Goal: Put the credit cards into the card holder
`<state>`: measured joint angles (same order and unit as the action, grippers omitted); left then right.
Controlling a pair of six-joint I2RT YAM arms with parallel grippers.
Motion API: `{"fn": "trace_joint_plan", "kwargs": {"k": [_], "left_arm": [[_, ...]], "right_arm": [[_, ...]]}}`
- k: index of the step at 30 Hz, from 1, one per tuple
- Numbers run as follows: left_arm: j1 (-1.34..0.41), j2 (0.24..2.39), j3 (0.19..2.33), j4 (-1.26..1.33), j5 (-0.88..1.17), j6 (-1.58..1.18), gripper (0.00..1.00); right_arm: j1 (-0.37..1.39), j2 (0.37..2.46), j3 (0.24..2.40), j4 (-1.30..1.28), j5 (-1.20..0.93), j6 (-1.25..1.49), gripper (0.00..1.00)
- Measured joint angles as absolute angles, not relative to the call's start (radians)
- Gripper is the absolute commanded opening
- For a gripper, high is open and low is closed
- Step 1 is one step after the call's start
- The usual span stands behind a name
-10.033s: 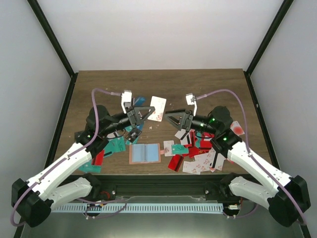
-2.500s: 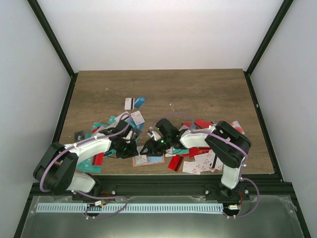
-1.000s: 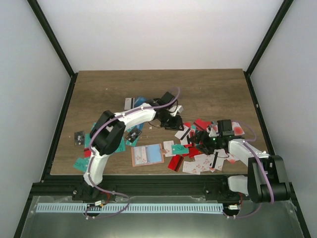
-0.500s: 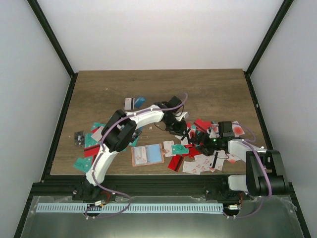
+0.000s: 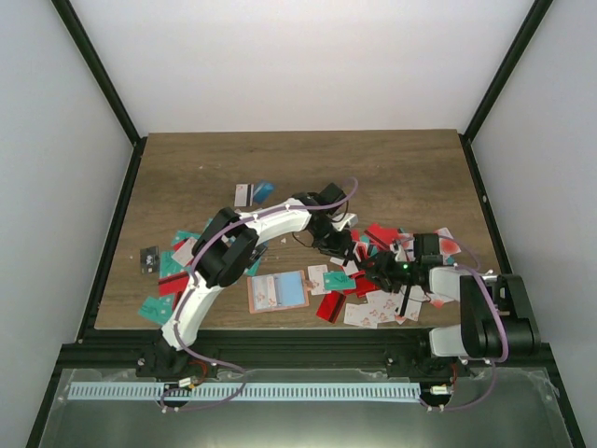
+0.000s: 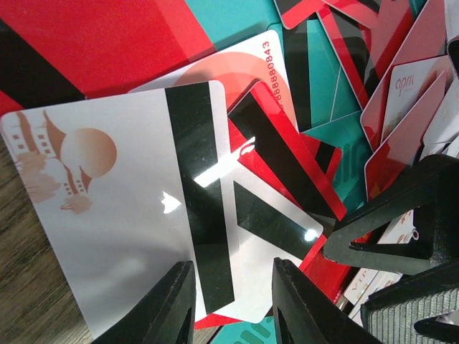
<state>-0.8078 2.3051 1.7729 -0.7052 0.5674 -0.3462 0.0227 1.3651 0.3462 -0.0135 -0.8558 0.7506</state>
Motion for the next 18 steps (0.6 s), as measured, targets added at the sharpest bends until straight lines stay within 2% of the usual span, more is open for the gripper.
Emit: {"fn": "trace_joint_plan", "kwargs": {"k": [11,18], "left_arm": [[-0.808,2.305,1.758,-0.700,0.598,-0.313,0.29],[-0.839,2.305,1.748,-0.696,0.656,-0.287,0.30]], "right_arm": [[0.021,1.378,0.285,0.143,-0.892,0.801,0.49],[0.020,1.411,0.281,0.192,-0.905,0.814,0.44]]}}
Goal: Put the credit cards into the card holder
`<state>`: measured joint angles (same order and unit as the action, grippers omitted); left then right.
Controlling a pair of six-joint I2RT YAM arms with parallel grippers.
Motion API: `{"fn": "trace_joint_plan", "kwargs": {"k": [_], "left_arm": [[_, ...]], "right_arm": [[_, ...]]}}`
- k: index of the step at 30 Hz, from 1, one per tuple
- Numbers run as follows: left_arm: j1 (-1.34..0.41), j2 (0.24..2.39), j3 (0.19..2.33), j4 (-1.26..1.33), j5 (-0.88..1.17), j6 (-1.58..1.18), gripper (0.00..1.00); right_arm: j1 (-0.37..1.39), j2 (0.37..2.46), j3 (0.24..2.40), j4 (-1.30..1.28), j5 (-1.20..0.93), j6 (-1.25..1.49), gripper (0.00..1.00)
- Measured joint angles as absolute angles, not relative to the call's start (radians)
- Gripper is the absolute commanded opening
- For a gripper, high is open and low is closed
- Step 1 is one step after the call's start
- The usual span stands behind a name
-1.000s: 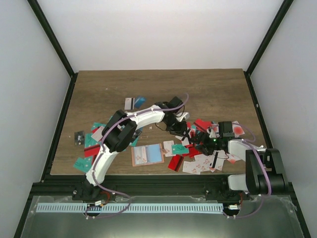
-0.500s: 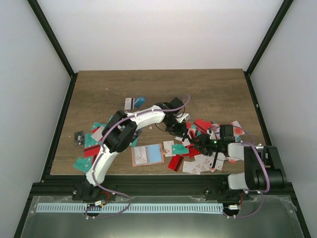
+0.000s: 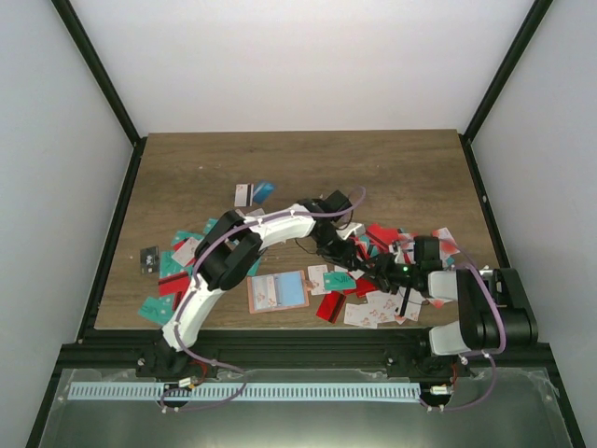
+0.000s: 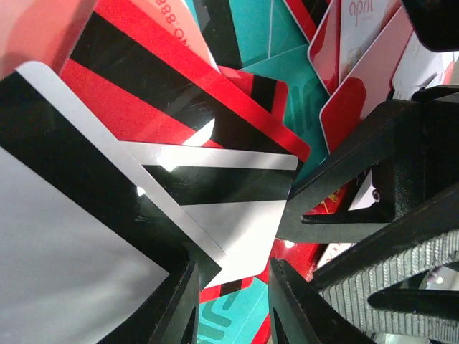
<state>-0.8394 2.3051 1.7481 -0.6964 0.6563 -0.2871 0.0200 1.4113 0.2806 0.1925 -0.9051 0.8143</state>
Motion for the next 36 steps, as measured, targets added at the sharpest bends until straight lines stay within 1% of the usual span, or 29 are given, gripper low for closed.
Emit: {"fn": "trace_joint_plan", "kwargs": {"k": [2,7,10,15,23,30,36], "left_arm": [[-0.851,2.305,1.748,-0.699,0.649,-0.282,0.30],[-0.852,2.305,1.748,-0.700,0.658,-0.274,0.30],[-0.855,2.305,1.745,-0.701,0.664,-0.271,0.29],[-0.857,2.305,1.739,-0.692,0.700,-0.285,0.30],[-0.852,2.253,1.726,-0.677,0.677,-0.368,0.32],[-0.805,2.231,1.731,-0.677,0.575,-0.385,0.33],[-0.797,2.284,1.816,-0.694,0.463,-0.369,0.33]], "right_arm": [[0.014,1.414,0.276,0.194,-0.914,0.813,0.41],[0.010,1.415,0.271,0.193,-0.907,0.817,0.27],[0.009,1.417,0.264,0.192,-0.897,0.819,0.23],[0.008,1.425,0.262,0.194,-0.894,0.803,0.24],[0.008,1.412,0.262,0.182,-0.891,0.778,0.30],[0.008,1.409,0.263,0.176,-0.896,0.759,0.31],[0.008,1.412,0.267,0.171,-0.897,0.755,0.32]]}}
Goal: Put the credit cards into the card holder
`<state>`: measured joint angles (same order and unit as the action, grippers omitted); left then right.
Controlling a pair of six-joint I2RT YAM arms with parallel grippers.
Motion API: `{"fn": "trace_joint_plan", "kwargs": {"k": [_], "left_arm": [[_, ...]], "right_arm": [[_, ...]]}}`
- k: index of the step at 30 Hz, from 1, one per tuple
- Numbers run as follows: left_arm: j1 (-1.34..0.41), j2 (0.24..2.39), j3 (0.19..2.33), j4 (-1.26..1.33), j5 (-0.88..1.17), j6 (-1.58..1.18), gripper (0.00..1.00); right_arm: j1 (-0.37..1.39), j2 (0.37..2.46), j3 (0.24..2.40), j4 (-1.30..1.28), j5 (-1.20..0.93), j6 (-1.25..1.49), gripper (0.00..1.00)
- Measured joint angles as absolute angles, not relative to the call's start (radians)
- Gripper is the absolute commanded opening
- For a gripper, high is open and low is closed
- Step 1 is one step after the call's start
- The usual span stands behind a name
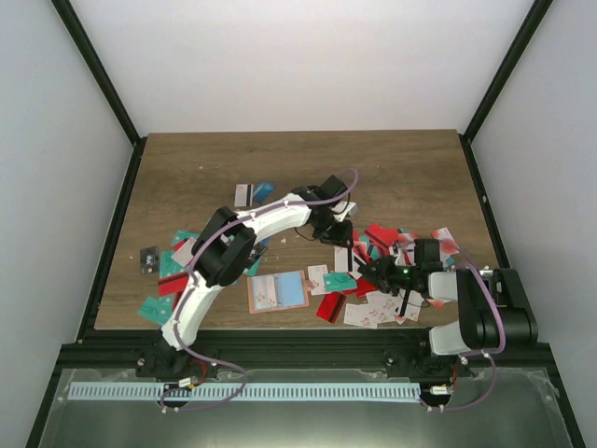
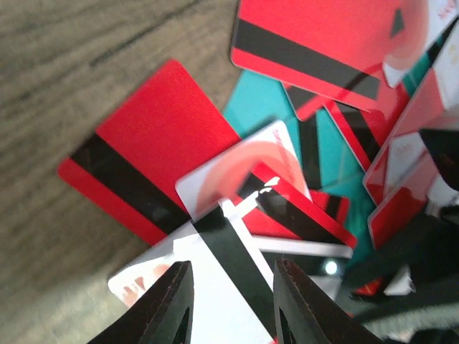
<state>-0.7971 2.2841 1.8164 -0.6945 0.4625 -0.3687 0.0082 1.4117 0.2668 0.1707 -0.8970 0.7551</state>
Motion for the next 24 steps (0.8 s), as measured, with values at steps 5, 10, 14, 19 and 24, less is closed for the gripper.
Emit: {"fn": "trace_joint_plan", "kwargs": {"k": [5,10,14,19,24], "left_arm": [[-0.795,2.350,1.870,-0.703,0.439,-0.344,0.33],[-0.802,2.351,1.866,-0.698,0.451,-0.323,0.33],[-0.815,2.333,1.831,-0.675,0.471,-0.311,0.33],[-0.832,2.301,1.769,-0.648,0.499,-0.311,0.32],[-0.832,2.287,1.738,-0.624,0.513,-0.312,0.32]], "right_arm": [[0.008,1.431,0.268,0.189,-0.914,0.756,0.32],[0.008,1.454,0.269,0.214,-0.932,0.757,0.33],[0.008,1.467,0.269,0.228,-0.944,0.761,0.31],[0.008,1.471,0.268,0.234,-0.942,0.772,0.21],[0.008,1.481,0.265,0.241,-0.924,0.792,0.06]]}}
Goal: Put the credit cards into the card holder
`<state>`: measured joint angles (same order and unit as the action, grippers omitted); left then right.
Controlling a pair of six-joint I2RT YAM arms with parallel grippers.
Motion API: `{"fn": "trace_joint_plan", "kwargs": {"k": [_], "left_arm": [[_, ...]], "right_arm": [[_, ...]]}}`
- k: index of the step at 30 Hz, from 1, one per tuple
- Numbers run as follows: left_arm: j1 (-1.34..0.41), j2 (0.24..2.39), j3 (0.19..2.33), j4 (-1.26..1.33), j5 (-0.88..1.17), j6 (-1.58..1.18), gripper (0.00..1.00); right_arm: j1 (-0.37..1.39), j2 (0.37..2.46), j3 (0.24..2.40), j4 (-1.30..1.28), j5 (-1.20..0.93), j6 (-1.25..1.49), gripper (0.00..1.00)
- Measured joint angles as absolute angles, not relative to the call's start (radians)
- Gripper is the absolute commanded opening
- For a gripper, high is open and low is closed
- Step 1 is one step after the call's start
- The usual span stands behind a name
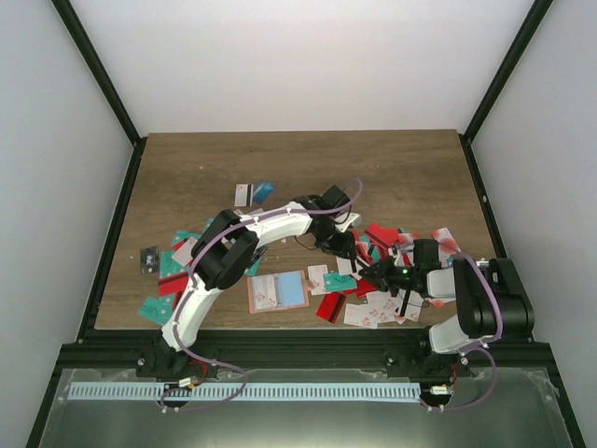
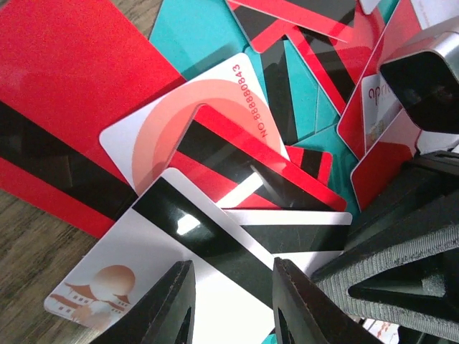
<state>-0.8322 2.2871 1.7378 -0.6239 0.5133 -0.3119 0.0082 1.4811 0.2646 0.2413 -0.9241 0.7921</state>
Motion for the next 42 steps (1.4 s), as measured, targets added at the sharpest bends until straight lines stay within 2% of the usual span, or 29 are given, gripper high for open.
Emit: {"fn": "trace_joint_plan", "kwargs": {"k": [2,10,21,31,39,42], "left_arm": [[-0.831,2.283,1.729,-0.618,0.522,-0.312,0.32],[-0.831,2.270,1.705,-0.607,0.547,-0.315,0.33],[-0.810,2.202,1.661,-0.640,0.523,-0.380,0.36],[-0.795,2.067,1.613,-0.629,0.519,-0.450,0.48],[-0.776,1.937,1.459,-0.505,0.611,-0.553,0.63],[-0.772,1.913,1.419,-0.446,0.648,-0.601,0.65]], "right_arm": [[0.008,1.493,0.265,0.253,-0.920,0.794,0.01],[0.008,1.507,0.269,0.291,-0.938,0.796,0.01],[0.010,1.275,0.388,-0.123,-0.798,0.725,0.01],[0.010,1.068,0.422,-0.371,-0.748,0.718,0.01],[0.010,0.859,0.427,-0.389,-0.764,0.740,0.01],[0.010,0.812,0.425,-0.389,-0.775,0.754,0.01]]}}
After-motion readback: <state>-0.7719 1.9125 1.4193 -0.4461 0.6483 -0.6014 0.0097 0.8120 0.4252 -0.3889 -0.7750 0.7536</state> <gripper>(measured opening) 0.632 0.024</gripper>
